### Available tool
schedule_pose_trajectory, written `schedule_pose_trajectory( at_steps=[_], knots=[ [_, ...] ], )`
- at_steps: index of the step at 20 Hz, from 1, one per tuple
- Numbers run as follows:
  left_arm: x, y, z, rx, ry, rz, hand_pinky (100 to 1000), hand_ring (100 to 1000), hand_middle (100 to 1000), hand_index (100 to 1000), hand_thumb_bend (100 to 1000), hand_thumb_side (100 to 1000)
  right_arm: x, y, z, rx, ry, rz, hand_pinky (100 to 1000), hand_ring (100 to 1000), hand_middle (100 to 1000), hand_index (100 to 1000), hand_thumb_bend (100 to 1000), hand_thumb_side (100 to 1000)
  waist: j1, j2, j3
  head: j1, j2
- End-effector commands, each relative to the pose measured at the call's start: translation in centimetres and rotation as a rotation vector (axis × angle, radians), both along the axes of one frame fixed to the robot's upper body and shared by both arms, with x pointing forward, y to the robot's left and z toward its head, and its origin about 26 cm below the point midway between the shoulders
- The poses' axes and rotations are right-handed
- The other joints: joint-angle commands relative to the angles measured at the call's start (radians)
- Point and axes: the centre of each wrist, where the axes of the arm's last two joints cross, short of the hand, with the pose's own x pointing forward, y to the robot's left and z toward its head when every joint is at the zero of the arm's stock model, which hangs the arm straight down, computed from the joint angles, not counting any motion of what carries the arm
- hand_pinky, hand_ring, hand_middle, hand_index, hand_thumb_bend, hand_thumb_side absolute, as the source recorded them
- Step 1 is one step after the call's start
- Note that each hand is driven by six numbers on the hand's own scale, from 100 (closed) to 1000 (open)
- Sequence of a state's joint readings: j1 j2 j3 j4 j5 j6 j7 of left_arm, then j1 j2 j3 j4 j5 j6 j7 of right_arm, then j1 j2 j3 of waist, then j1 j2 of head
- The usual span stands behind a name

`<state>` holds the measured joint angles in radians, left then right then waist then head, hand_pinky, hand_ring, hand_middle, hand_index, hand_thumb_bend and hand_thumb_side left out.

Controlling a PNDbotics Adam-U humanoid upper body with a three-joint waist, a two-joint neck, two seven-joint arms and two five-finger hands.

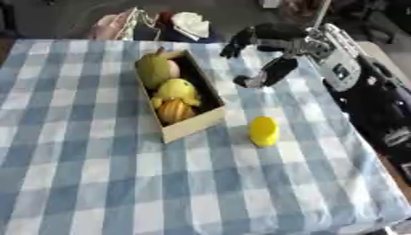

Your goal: Pick up objects on the table and place them in the box.

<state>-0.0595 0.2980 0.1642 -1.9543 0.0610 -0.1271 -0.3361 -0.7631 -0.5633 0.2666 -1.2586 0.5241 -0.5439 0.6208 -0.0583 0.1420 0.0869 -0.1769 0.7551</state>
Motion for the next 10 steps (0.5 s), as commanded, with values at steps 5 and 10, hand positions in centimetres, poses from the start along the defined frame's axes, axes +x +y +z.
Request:
schedule_pose_trajectory(
  at_steps=[5,10],
  knots=[
    [-0.1,0.4,0.7,0.024,-0.018,0.012,711,502,539,725,100,555,-2.7,-2.9,-1.3,-0.120,0.085,0.049,774,726,711,853,231,508,-0.008,-0.010,0.000,0.001,-0.009],
    [0.0,0.3,0.8,0.023,-0.019,0.010,711,502,539,725,100,555,-3.5,-3.6,-3.7,-0.139,0.157,0.033,772,725,711,851,195,550,-0.009,-0.008,0.003,-0.003,-0.014]
  ],
)
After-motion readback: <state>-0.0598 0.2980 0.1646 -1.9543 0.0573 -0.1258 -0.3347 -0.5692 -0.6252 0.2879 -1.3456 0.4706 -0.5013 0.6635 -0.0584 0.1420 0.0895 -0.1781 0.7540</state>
